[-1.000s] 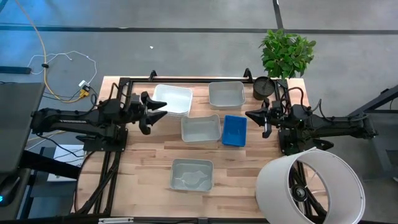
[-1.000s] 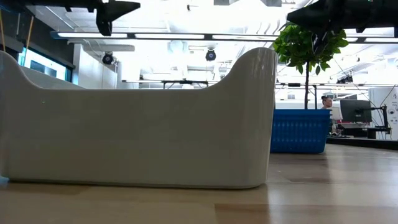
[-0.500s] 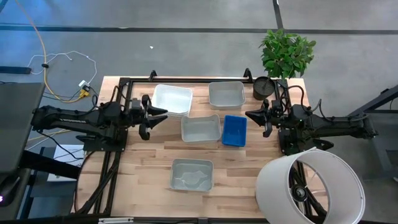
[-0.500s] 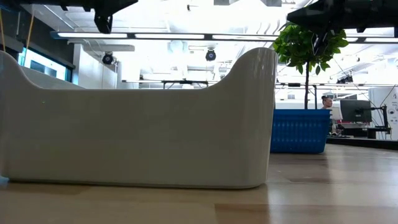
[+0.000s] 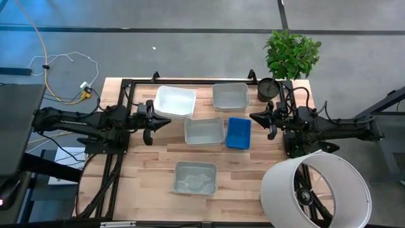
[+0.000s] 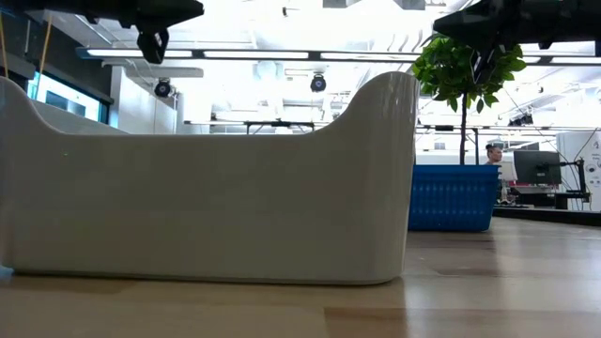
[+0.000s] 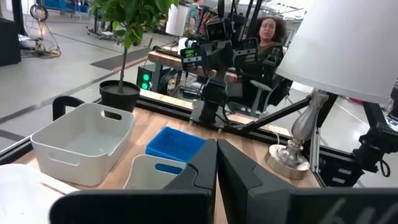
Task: Stack baskets by color
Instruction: Stack the center gray bin into the top right gray bin
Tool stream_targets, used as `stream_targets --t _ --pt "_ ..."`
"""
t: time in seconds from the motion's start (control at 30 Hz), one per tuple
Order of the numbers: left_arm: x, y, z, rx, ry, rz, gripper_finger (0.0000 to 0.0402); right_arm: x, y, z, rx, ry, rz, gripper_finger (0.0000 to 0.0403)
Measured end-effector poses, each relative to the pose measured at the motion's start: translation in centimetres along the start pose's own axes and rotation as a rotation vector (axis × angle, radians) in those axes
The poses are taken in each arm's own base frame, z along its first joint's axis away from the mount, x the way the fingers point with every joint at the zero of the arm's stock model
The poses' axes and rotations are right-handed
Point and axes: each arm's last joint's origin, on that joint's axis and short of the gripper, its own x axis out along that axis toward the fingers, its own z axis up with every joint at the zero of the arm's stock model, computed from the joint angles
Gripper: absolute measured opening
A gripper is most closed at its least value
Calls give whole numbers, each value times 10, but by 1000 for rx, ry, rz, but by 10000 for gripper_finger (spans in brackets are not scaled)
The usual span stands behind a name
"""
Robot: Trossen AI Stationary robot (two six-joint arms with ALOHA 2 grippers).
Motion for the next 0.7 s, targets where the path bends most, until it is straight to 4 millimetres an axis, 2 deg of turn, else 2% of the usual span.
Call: stream_targets --t 0.23,0.33,0.43,0.7 --pt "0 -1 3 -5 -34 -1 0 0 0 0 3 0 0 2" --pt "0 -1 6 -8 -61 -1 0 0 0 0 6 -1 -3 20" --pt "0 -1 7 -10 -75 -2 0 0 0 0 6 -7 -17 63" --pt "0 -2 10 -16 -109 2 0 0 -2 0 4 -13 -56 211"
